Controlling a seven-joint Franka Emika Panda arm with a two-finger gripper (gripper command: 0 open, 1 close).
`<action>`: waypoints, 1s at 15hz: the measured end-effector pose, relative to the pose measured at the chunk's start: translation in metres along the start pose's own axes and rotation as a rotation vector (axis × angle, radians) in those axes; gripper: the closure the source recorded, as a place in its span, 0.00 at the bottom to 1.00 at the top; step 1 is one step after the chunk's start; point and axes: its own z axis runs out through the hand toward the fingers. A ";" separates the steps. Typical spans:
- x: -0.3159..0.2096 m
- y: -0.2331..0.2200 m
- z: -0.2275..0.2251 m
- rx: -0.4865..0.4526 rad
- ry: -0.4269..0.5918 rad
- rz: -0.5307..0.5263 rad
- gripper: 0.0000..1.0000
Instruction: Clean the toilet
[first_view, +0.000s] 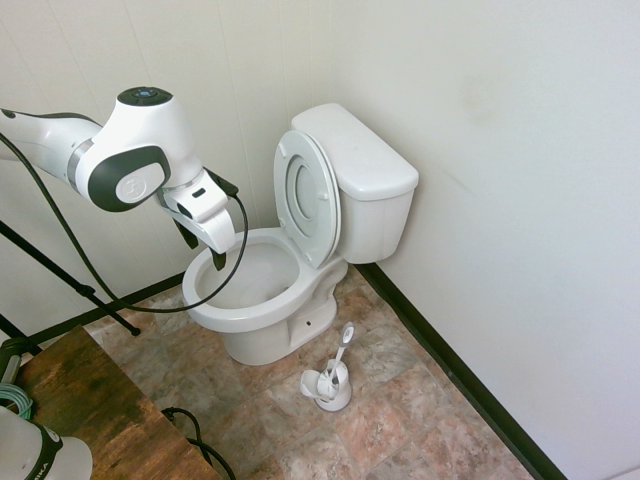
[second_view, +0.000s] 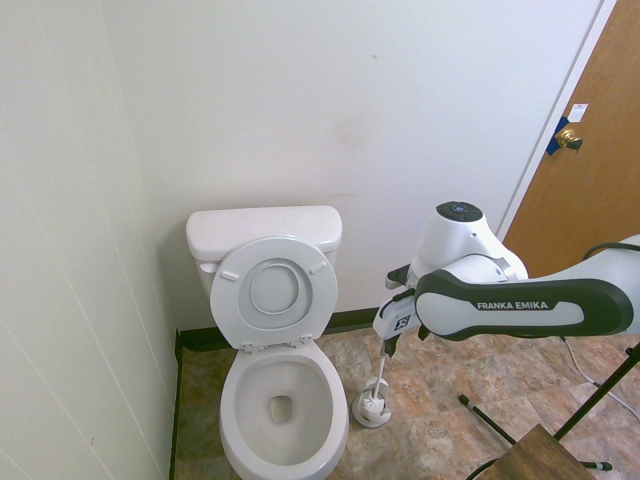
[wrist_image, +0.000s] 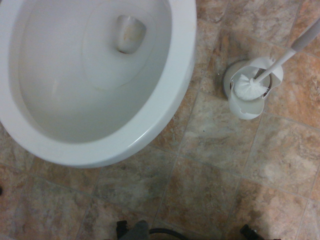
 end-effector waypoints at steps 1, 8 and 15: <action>0.000 0.000 0.000 0.000 0.000 0.000 0.00; 0.130 -0.009 0.027 0.035 -0.024 0.218 0.00; 0.240 -0.045 0.171 -0.012 -0.122 0.390 0.00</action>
